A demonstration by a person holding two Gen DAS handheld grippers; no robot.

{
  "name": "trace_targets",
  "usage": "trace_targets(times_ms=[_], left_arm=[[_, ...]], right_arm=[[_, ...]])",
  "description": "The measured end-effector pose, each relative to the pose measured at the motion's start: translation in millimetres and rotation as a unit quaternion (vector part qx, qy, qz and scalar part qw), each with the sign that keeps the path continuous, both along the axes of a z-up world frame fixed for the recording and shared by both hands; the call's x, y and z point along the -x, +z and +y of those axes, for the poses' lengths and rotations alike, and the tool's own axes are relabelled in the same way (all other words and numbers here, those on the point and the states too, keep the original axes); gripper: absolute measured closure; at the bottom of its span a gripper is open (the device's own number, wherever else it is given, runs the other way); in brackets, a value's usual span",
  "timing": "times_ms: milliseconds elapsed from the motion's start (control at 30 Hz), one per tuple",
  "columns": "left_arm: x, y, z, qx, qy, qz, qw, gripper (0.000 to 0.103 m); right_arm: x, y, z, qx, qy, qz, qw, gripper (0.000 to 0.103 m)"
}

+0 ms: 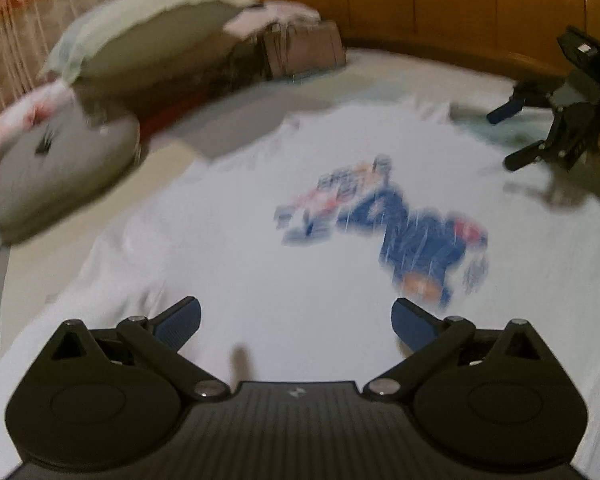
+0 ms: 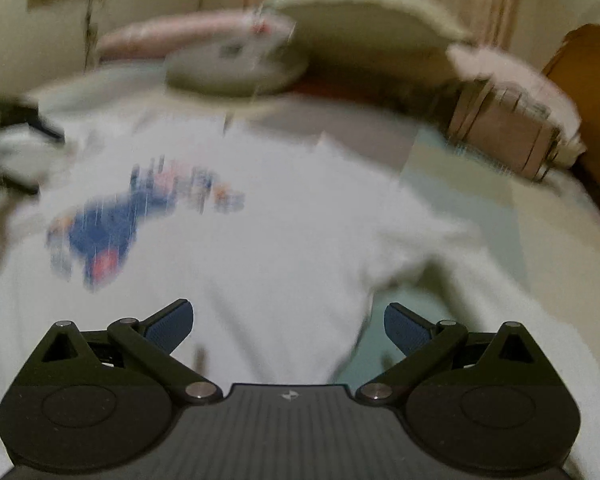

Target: Fold clothes

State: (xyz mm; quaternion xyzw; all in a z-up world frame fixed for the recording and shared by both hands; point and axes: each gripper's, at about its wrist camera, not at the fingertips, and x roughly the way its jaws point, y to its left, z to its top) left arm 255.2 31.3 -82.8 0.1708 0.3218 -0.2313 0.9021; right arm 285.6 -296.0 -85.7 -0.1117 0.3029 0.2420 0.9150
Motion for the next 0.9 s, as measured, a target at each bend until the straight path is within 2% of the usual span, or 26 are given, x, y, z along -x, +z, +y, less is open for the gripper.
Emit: trace_targets(times_ms=[67, 167, 300, 400, 500, 667, 733, 900], left_arm=[[-10, -6, -16, -0.008, 0.017, -0.003, 0.9998, 0.002], [-25, -26, -24, -0.001, 0.033, 0.029, 0.999, 0.002], [-32, -35, -8, 0.048, 0.052, 0.065, 0.9954, 0.001], [-30, -38, 4, 0.068, 0.065, 0.078, 0.9925, 0.001], [-28, -37, 8, 0.071, 0.064, 0.078, 0.9924, 0.001], [-26, -27, 11, 0.058, 0.085, 0.051, 0.9934, 0.001], [-28, -27, 16, 0.054, 0.1, 0.047, 0.9923, 0.001], [-38, -35, 30, 0.079, 0.121, 0.079, 0.9863, 0.001]], right_arm=[[-12, 7, 8, -0.015, -0.019, -0.004, 1.0, 0.0], [-40, 8, 26, -0.007, -0.026, 0.01, 1.0, 0.0], [-78, -11, 47, 0.008, -0.029, 0.04, 0.999, 0.0], [-83, -32, 44, 0.002, -0.03, 0.062, 0.998, 0.0], [-63, -33, 30, -0.007, -0.04, 0.06, 0.997, 0.0], [-58, -16, 36, 0.019, -0.075, 0.083, 0.994, 0.0], [-63, -4, 44, 0.013, -0.088, 0.073, 0.993, 0.0], [-104, 8, 84, 0.02, -0.101, 0.074, 0.992, 0.0]])
